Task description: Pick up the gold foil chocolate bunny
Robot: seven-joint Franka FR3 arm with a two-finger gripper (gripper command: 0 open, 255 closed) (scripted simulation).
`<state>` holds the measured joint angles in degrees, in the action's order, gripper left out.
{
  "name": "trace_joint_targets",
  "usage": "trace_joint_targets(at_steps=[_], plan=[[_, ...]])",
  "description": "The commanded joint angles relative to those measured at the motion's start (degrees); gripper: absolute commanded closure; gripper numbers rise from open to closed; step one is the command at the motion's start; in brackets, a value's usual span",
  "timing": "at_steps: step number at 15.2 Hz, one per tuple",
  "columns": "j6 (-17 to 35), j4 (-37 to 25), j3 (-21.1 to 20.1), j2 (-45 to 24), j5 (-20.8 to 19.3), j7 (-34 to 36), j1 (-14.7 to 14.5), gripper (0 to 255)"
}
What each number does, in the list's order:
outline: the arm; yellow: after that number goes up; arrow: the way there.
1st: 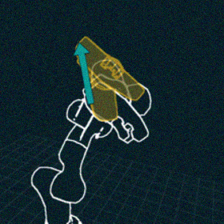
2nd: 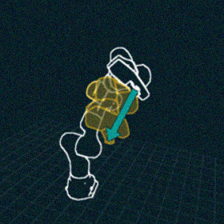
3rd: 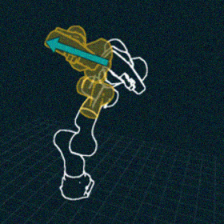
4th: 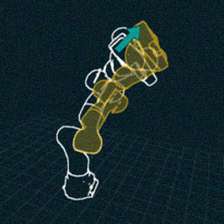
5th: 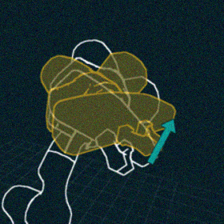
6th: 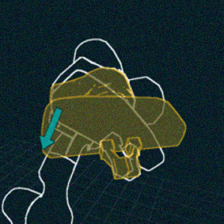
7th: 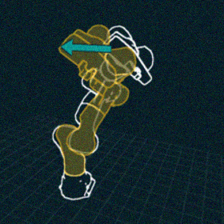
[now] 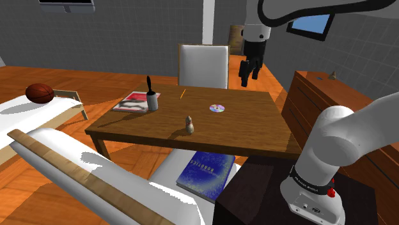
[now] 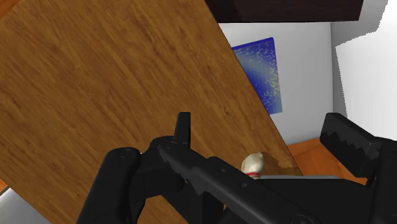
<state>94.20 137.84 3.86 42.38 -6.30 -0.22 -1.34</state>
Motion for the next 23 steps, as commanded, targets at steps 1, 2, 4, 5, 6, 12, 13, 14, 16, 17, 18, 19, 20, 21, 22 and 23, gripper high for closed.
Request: trace_joint_targets(at_steps=[1,2,4,5,6,12,13,14,16,17,18,19,20,21,22,23], plan=[[0.00,0.00,0.00,0.00,0.00,0.00,0.00,0],[1.44,-0.18,-0.31,-2.00,0.48,1.08,-0.06,0],[4.22,-0.79,-0.88,-6.15,1.41,3.17,-0.17,0],[5.56,-1.22,-1.14,-8.29,1.86,4.17,-0.23,0],[6.87,-1.73,-1.39,-10.46,2.29,5.15,-0.28,0],[13.67,-6.45,-2.51,-24.01,4.65,10.50,-0.61,0],[14.61,-7.50,-2.64,-26.32,5.01,11.30,-0.67,0],[15.49,-8.63,-2.75,-28.64,5.37,12.09,-0.73,0],[17.07,-11.10,-2.95,-33.31,6.09,13.58,-0.81,0],[17.76,-12.45,-3.02,-35.65,6.44,14.29,-0.85,0],[18.39,-13.86,-3.08,-37.99,6.79,14.99,-0.90,0],[18.95,-15.35,-3.13,-40.33,7.15,15.66,-0.93,0],[19.45,-16.91,-3.17,-42.68,7.50,16.31,-0.97,0],[19.88,-18.54,-3.19,-45.03,7.86,16.94,-1.00,0],[20.24,-20.24,-3.22,-47.38,8.22,17.56,-1.03,0],[20.54,-22.02,-3.22,-49.73,8.58,18.16,-1.05,0]])
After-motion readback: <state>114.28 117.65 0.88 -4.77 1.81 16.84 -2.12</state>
